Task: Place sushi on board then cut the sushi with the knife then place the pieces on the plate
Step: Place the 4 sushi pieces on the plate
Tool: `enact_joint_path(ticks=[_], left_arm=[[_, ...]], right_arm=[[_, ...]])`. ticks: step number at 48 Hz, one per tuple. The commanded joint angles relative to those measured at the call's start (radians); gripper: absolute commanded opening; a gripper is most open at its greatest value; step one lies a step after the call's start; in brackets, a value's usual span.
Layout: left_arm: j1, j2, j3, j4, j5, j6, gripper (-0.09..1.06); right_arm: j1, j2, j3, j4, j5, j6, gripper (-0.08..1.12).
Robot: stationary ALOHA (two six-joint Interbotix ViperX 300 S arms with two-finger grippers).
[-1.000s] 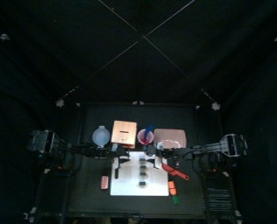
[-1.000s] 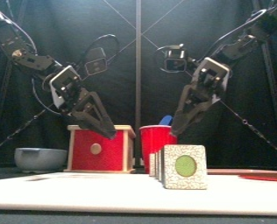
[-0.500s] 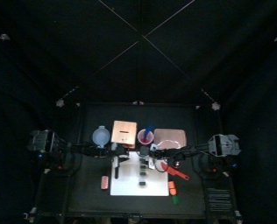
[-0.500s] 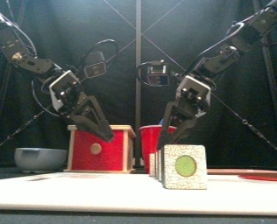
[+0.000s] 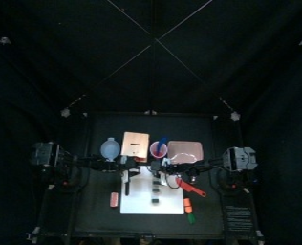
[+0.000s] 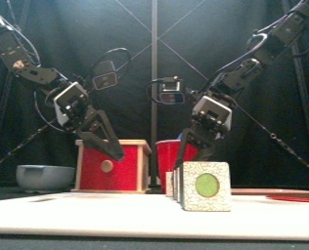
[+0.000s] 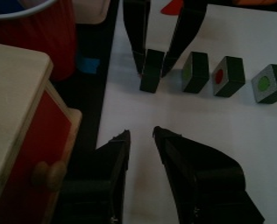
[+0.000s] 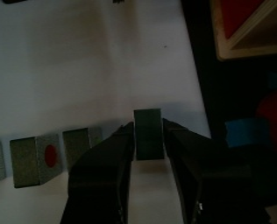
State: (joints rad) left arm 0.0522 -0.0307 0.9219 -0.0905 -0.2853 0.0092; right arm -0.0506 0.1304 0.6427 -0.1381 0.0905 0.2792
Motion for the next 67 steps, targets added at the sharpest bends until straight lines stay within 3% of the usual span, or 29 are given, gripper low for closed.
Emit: enact_joint_path(ticks=[1, 18, 30, 48, 67], left_arm=[[0.005, -0.011, -0.011, -0.002, -0.003, -0.002, 0.7], [0.006, -0.012, -0.018, -0.002, -0.003, -0.002, 0.7], [0.008, -0.011, -0.021, -0.003, -0.003, 0.0, 0.7], [0.009, -0.006, -0.021, -0.006, -0.003, -0.003, 0.7], [0.009, -0.005, -0.014, -0.008, -0.003, -0.005, 0.7]], right_arm=[[-0.002, -0.044, -0.012, 0.005, 0.003, 0.002, 0.6], [-0.032, -0.282, 0.089, 0.017, 0.156, 0.002, 0.6], [-0.149, -0.408, 0.181, 0.025, 0.202, 0.003, 0.6], [-0.357, -0.293, 0.219, 0.037, 0.156, 0.0, 0.65], [-0.41, -0.239, 0.204, 0.037, 0.137, 0.0, 0.82]])
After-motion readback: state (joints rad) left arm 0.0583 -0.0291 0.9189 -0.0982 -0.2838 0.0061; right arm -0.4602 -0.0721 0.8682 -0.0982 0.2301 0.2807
